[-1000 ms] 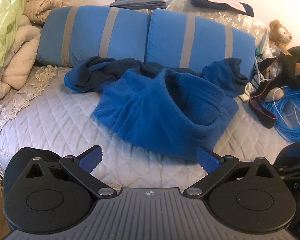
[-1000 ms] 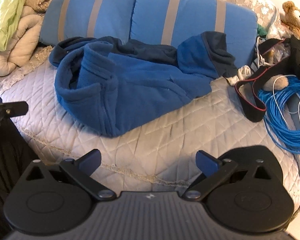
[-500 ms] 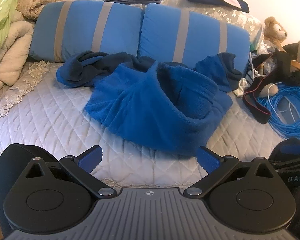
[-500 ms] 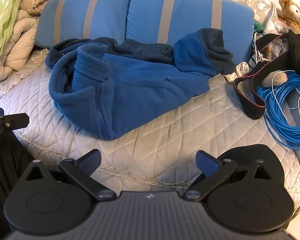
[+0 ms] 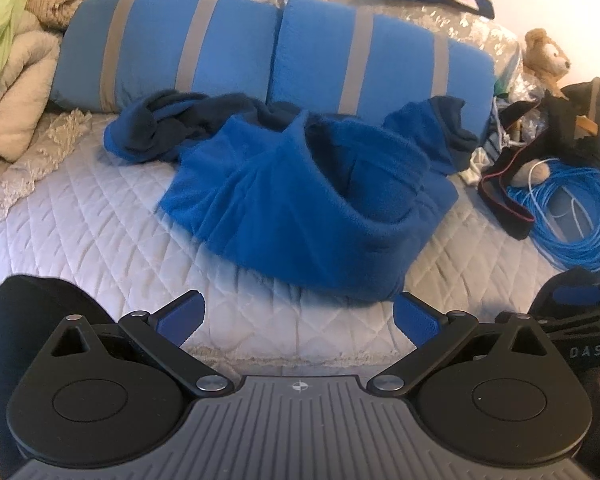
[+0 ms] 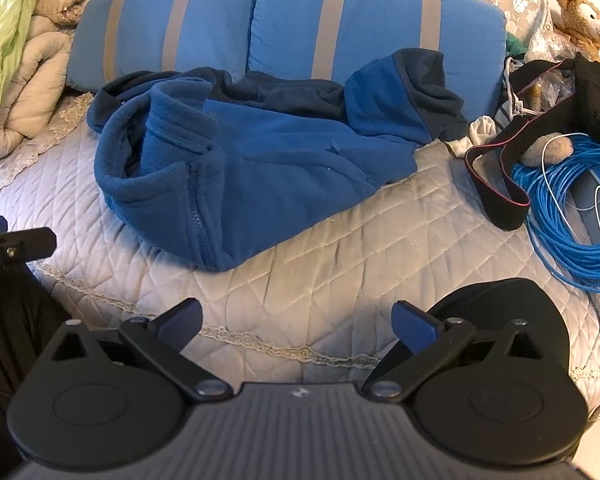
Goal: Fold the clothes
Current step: 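Move both grippers toward the blue fleece hoodie on the bed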
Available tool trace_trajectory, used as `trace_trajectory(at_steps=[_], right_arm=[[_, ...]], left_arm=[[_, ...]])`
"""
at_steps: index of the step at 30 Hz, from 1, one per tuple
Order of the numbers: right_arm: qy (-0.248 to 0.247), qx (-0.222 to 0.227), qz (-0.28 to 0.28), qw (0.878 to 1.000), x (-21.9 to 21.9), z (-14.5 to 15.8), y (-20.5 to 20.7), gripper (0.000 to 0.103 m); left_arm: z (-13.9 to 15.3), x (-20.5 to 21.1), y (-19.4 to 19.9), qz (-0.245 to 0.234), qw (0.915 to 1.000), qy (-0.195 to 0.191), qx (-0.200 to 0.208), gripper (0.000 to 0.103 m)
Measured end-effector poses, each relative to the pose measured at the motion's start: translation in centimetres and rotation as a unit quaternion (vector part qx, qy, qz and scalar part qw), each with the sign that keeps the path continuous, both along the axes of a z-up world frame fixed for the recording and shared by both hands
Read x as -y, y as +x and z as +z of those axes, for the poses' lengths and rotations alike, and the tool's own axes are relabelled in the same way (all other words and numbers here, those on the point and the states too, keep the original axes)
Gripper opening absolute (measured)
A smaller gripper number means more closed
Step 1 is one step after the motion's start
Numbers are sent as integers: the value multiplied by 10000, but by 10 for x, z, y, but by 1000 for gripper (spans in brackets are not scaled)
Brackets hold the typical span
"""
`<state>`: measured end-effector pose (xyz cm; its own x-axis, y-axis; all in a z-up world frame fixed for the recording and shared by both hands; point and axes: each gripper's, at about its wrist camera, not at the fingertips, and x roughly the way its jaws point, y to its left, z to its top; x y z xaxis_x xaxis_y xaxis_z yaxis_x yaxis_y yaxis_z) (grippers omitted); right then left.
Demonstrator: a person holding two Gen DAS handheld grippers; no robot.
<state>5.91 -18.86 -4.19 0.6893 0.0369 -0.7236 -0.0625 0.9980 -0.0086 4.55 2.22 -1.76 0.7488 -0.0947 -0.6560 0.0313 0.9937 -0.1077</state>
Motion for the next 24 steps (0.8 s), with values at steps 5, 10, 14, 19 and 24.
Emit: trace_trajectory(at_steps=[5,10,14,19,24], right_arm=[[17,-10,23,10000,0,-1,0,103],[-16,40,69,10000,1,0,1,103],[-114,113,121,9998,-1,2,3,103],[-101,135,162,9997,-3,3,5,103],[-71,147,192,9997,-3,4,5,103]], left_arm=[[-1,-1,0,-4,10000,-40,-60,102],[7,-6,5,-130,9999,22,7,102],[20,-11,15,-140,9998,129,98,102],[38,-9,33,-211,9996,182,98,102],[47,-6,57,-449,9983,130,-342,101]])
